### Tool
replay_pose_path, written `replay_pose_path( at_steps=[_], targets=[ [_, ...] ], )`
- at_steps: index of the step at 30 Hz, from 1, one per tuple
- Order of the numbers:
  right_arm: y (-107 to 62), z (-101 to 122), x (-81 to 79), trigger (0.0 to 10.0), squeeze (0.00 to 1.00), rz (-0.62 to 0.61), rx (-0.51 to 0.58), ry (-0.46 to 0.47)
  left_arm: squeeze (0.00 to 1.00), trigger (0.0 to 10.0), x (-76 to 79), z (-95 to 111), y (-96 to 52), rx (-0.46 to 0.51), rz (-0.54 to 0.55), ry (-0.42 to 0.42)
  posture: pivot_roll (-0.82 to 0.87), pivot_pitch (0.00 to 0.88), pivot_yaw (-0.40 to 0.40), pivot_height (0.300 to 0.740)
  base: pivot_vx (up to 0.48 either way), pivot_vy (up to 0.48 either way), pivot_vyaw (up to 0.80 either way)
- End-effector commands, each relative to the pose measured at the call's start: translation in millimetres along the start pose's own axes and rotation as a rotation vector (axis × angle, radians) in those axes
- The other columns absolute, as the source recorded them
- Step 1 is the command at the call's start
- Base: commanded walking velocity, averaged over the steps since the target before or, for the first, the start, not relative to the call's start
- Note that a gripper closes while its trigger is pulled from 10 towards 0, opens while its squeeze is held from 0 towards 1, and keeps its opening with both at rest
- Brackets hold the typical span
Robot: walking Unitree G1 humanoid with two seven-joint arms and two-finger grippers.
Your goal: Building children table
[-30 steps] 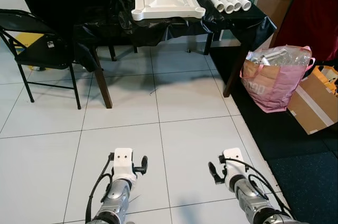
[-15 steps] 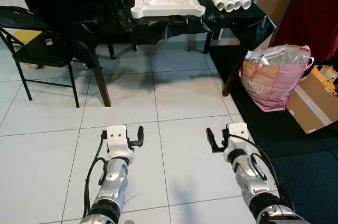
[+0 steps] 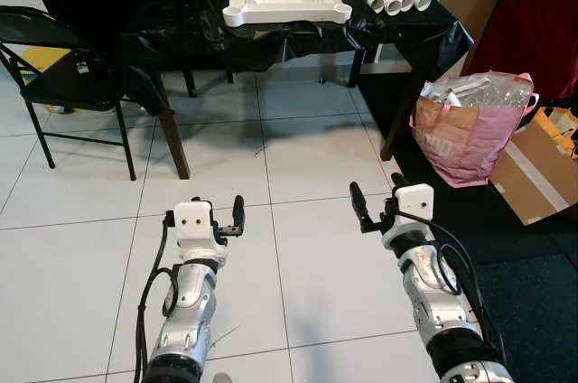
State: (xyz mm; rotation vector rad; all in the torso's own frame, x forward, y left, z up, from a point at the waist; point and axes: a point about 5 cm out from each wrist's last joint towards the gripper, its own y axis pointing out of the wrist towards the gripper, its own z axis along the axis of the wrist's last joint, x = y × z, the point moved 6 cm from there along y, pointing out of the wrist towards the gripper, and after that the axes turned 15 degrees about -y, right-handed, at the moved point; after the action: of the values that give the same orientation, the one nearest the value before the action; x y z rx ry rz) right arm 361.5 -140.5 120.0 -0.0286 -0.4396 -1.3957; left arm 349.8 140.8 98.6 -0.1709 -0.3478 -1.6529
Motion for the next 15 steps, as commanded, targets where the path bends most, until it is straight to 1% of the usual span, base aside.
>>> replay_pose_path(
  at_steps=[1,5,7,11,14,15],
  targets=[
    [-4.5,-3,-2.9,10.0,0.00,0.011,-0.015,0.007,0.00,10.0,10.9,-6,-3.7,-0.038,-0.077,0.000,0.01,0.042,-0.019,0.740,0.000,0.000,0.00],
    [-7.0,2,-2.8,10.0,0.00,0.013,-0.006,0.009,0.00,10.0,13.7,1,-5.7,-0.024,-0.076,0.008,0.01,0.039,-0.018,0.740,0.000,0.000,0.00],
    [-5.3,5,-1.5,10.0,0.00,0.009,0.000,0.009,0.00,10.0,11.6,5,-3.1,-0.017,-0.066,0.014,0.00,0.034,-0.015,0.740,0.000,0.000,0.00],
    [-3.9,6,-0.7,10.0,0.00,0.009,0.005,0.011,0.00,10.0,11.0,7,-1.4,-0.018,-0.066,0.014,0.00,0.034,-0.015,0.740,0.000,0.000,0.00],
    [2.3,16,6.9,10.0,0.00,-0.001,0.038,0.007,0.00,10.0,11.7,13,3.5,-0.030,-0.077,0.014,0.00,0.033,-0.010,0.740,0.000,0.000,0.00],
    [2.3,16,6.9,10.0,0.00,-0.001,0.038,0.007,0.00,10.0,11.7,13,3.5,-0.030,-0.077,0.014,0.00,0.033,-0.010,0.740,0.000,0.000,0.00]
  ],
)
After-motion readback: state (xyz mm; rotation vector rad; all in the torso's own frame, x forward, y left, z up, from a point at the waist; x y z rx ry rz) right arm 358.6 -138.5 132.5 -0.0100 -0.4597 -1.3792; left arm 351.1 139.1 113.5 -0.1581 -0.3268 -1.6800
